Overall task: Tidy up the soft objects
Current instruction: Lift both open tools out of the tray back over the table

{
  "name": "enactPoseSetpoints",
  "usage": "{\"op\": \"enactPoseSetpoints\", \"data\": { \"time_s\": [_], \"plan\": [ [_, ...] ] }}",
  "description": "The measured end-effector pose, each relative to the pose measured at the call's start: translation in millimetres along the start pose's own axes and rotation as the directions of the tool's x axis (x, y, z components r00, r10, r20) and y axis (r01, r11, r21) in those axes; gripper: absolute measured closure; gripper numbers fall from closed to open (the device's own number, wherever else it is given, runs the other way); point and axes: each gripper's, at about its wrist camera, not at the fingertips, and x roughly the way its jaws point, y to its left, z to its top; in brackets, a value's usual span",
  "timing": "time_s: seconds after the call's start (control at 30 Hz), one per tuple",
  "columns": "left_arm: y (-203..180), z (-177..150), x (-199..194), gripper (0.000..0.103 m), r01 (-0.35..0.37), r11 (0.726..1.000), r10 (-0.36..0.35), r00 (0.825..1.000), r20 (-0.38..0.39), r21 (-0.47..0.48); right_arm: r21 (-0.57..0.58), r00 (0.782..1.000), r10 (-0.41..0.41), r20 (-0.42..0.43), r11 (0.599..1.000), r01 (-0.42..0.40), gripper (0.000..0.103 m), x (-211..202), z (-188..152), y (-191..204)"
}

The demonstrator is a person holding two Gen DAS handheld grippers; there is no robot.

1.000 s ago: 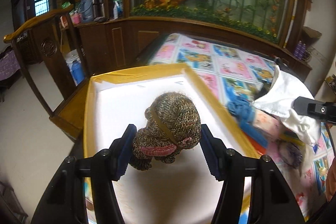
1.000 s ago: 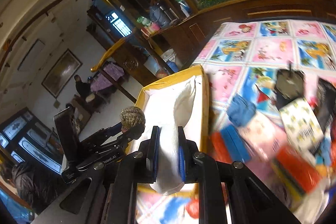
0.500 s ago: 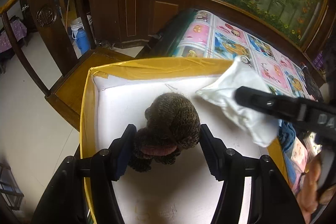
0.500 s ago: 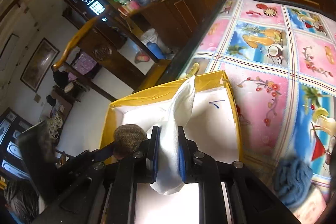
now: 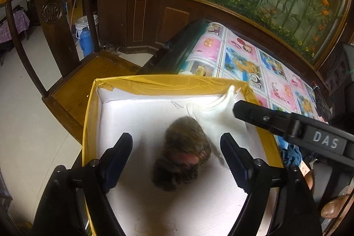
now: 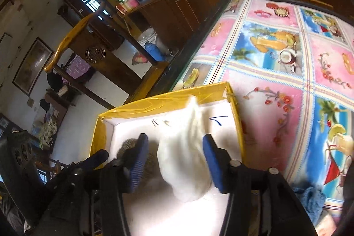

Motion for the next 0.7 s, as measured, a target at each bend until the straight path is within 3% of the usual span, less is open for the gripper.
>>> {"op": "enactPoseSetpoints", "data": {
  "time_s": [0.13, 0.2, 0.33, 0.43, 0.57, 0.7],
  "plan": [
    [-7, -7, -22, 0.022, 0.029, 1.0, -0.029, 0.999, 0.042, -0.001, -0.034, 0.998, 0.016, 0.058, 0.999, -0.014, 0.046, -36, -8, 3],
    [-15, -14, -45, 0.022, 0.056, 0.998, -0.057, 0.993, 0.102, 0.01, -0.084, 0.995, 0.017, 0.1, 0.996, -0.009, 0.046, -63, -19, 7],
    [-39, -39, -86, 0.021, 0.085, 0.994, -0.097, 0.975, 0.201, 0.07, -0.209, 0.98, -0.03, 0.196, 0.975, 0.072, 0.046, -120, -58, 12],
    [-65, -65, -112, 0.015, 0.122, 0.982, -0.155, 0.957, 0.247, 0.147, -0.251, 0.968, -0.053, 0.245, 0.961, 0.117, 0.046, -160, -96, -1],
    [-99, -105, -133, 0.013, 0.167, 0.956, -0.224, 0.947, 0.231, 0.242, -0.197, 0.966, -0.05, 0.253, 0.975, 0.102, 0.046, -203, -145, -44],
    [-125, -156, -131, 0.013, 0.264, 0.927, -0.301, 0.948, 0.107, 0.266, -0.136, 0.963, -0.027, 0.267, 0.989, 0.065, 0.046, -237, -191, -98]
  ]
}}
